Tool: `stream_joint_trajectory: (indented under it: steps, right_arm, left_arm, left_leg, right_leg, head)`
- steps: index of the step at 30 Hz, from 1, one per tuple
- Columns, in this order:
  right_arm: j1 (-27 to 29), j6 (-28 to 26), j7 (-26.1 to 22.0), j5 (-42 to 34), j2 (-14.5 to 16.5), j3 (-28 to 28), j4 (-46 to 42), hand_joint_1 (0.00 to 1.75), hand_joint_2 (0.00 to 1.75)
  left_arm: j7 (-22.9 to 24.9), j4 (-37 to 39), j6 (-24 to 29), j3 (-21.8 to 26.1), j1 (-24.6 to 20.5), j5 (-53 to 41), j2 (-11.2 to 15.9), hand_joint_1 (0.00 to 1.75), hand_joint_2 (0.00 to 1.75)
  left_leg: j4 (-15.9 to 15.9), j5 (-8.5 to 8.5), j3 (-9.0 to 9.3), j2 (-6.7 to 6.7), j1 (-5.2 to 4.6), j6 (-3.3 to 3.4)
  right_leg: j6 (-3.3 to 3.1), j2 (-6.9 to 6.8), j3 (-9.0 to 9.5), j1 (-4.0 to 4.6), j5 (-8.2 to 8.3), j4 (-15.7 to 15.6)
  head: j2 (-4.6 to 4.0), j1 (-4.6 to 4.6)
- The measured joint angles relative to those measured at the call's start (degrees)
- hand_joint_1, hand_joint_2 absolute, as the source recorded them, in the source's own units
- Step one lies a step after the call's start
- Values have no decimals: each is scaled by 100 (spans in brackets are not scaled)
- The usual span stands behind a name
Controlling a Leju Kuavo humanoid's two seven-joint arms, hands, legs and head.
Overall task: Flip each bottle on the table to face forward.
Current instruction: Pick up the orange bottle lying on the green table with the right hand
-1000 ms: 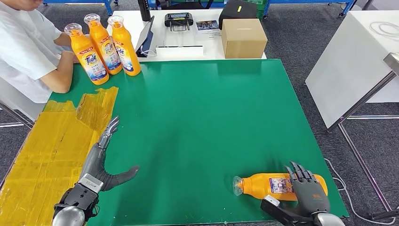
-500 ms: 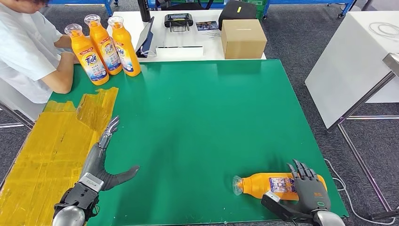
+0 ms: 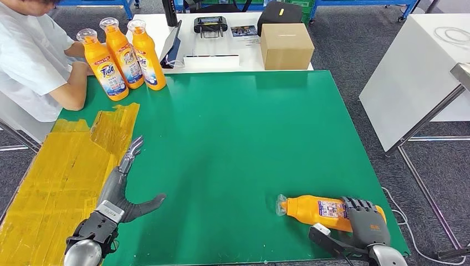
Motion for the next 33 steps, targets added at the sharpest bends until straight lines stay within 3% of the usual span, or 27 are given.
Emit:
stream_joint_trajectory:
  steps: [10, 14, 19, 24, 33]
  right_arm:
    - [-58, 12, 21, -194, -109, 33, 86, 175, 175]
    - [-146, -618, -197, -137, -25, 96, 134, 175, 175]
    - [-282, -1969, -1041, -711, 605, 83, -94, 175, 175]
    - [-434, -2268, -1427, -1087, 1051, 23, -408, 175, 175]
    - [-608, -3392, -2585, -2251, 1744, -98, -792, 175, 175]
  left_arm:
    - [0, 103, -2, -14, -76, 38, 0, 0, 175]
    - [3, 110, 0, -15, -66, 38, 0, 0, 175]
    - [52, 69, -4, -22, 25, 32, -19, 0, 175]
    - [80, 58, -22, -34, 56, 34, -52, 0, 175]
    - [219, 113, -504, -286, -21, 601, -51, 0, 175]
  left_leg:
    - [-1, -1, 0, 0, 1, 0]
    - [-1, 2, -5, 2, 1, 0]
    - [0, 8, -13, 4, 2, -1]
    - [0, 9, -24, -3, 10, -3]
    - [0, 8, -38, -1, 7, -2]
  right_leg:
    - [0, 0, 2, 2, -1, 0]
    - [0, 1, 37, 1, 3, 1]
    - [3, 3, 43, 3, 8, 4]
    - [2, -3, 37, 12, 4, 5]
    - [2, 0, 23, 7, 4, 5]
  head:
    - [0, -1]
    - [0, 1]
    - [0, -4]
    - [0, 1]
    - [0, -1]
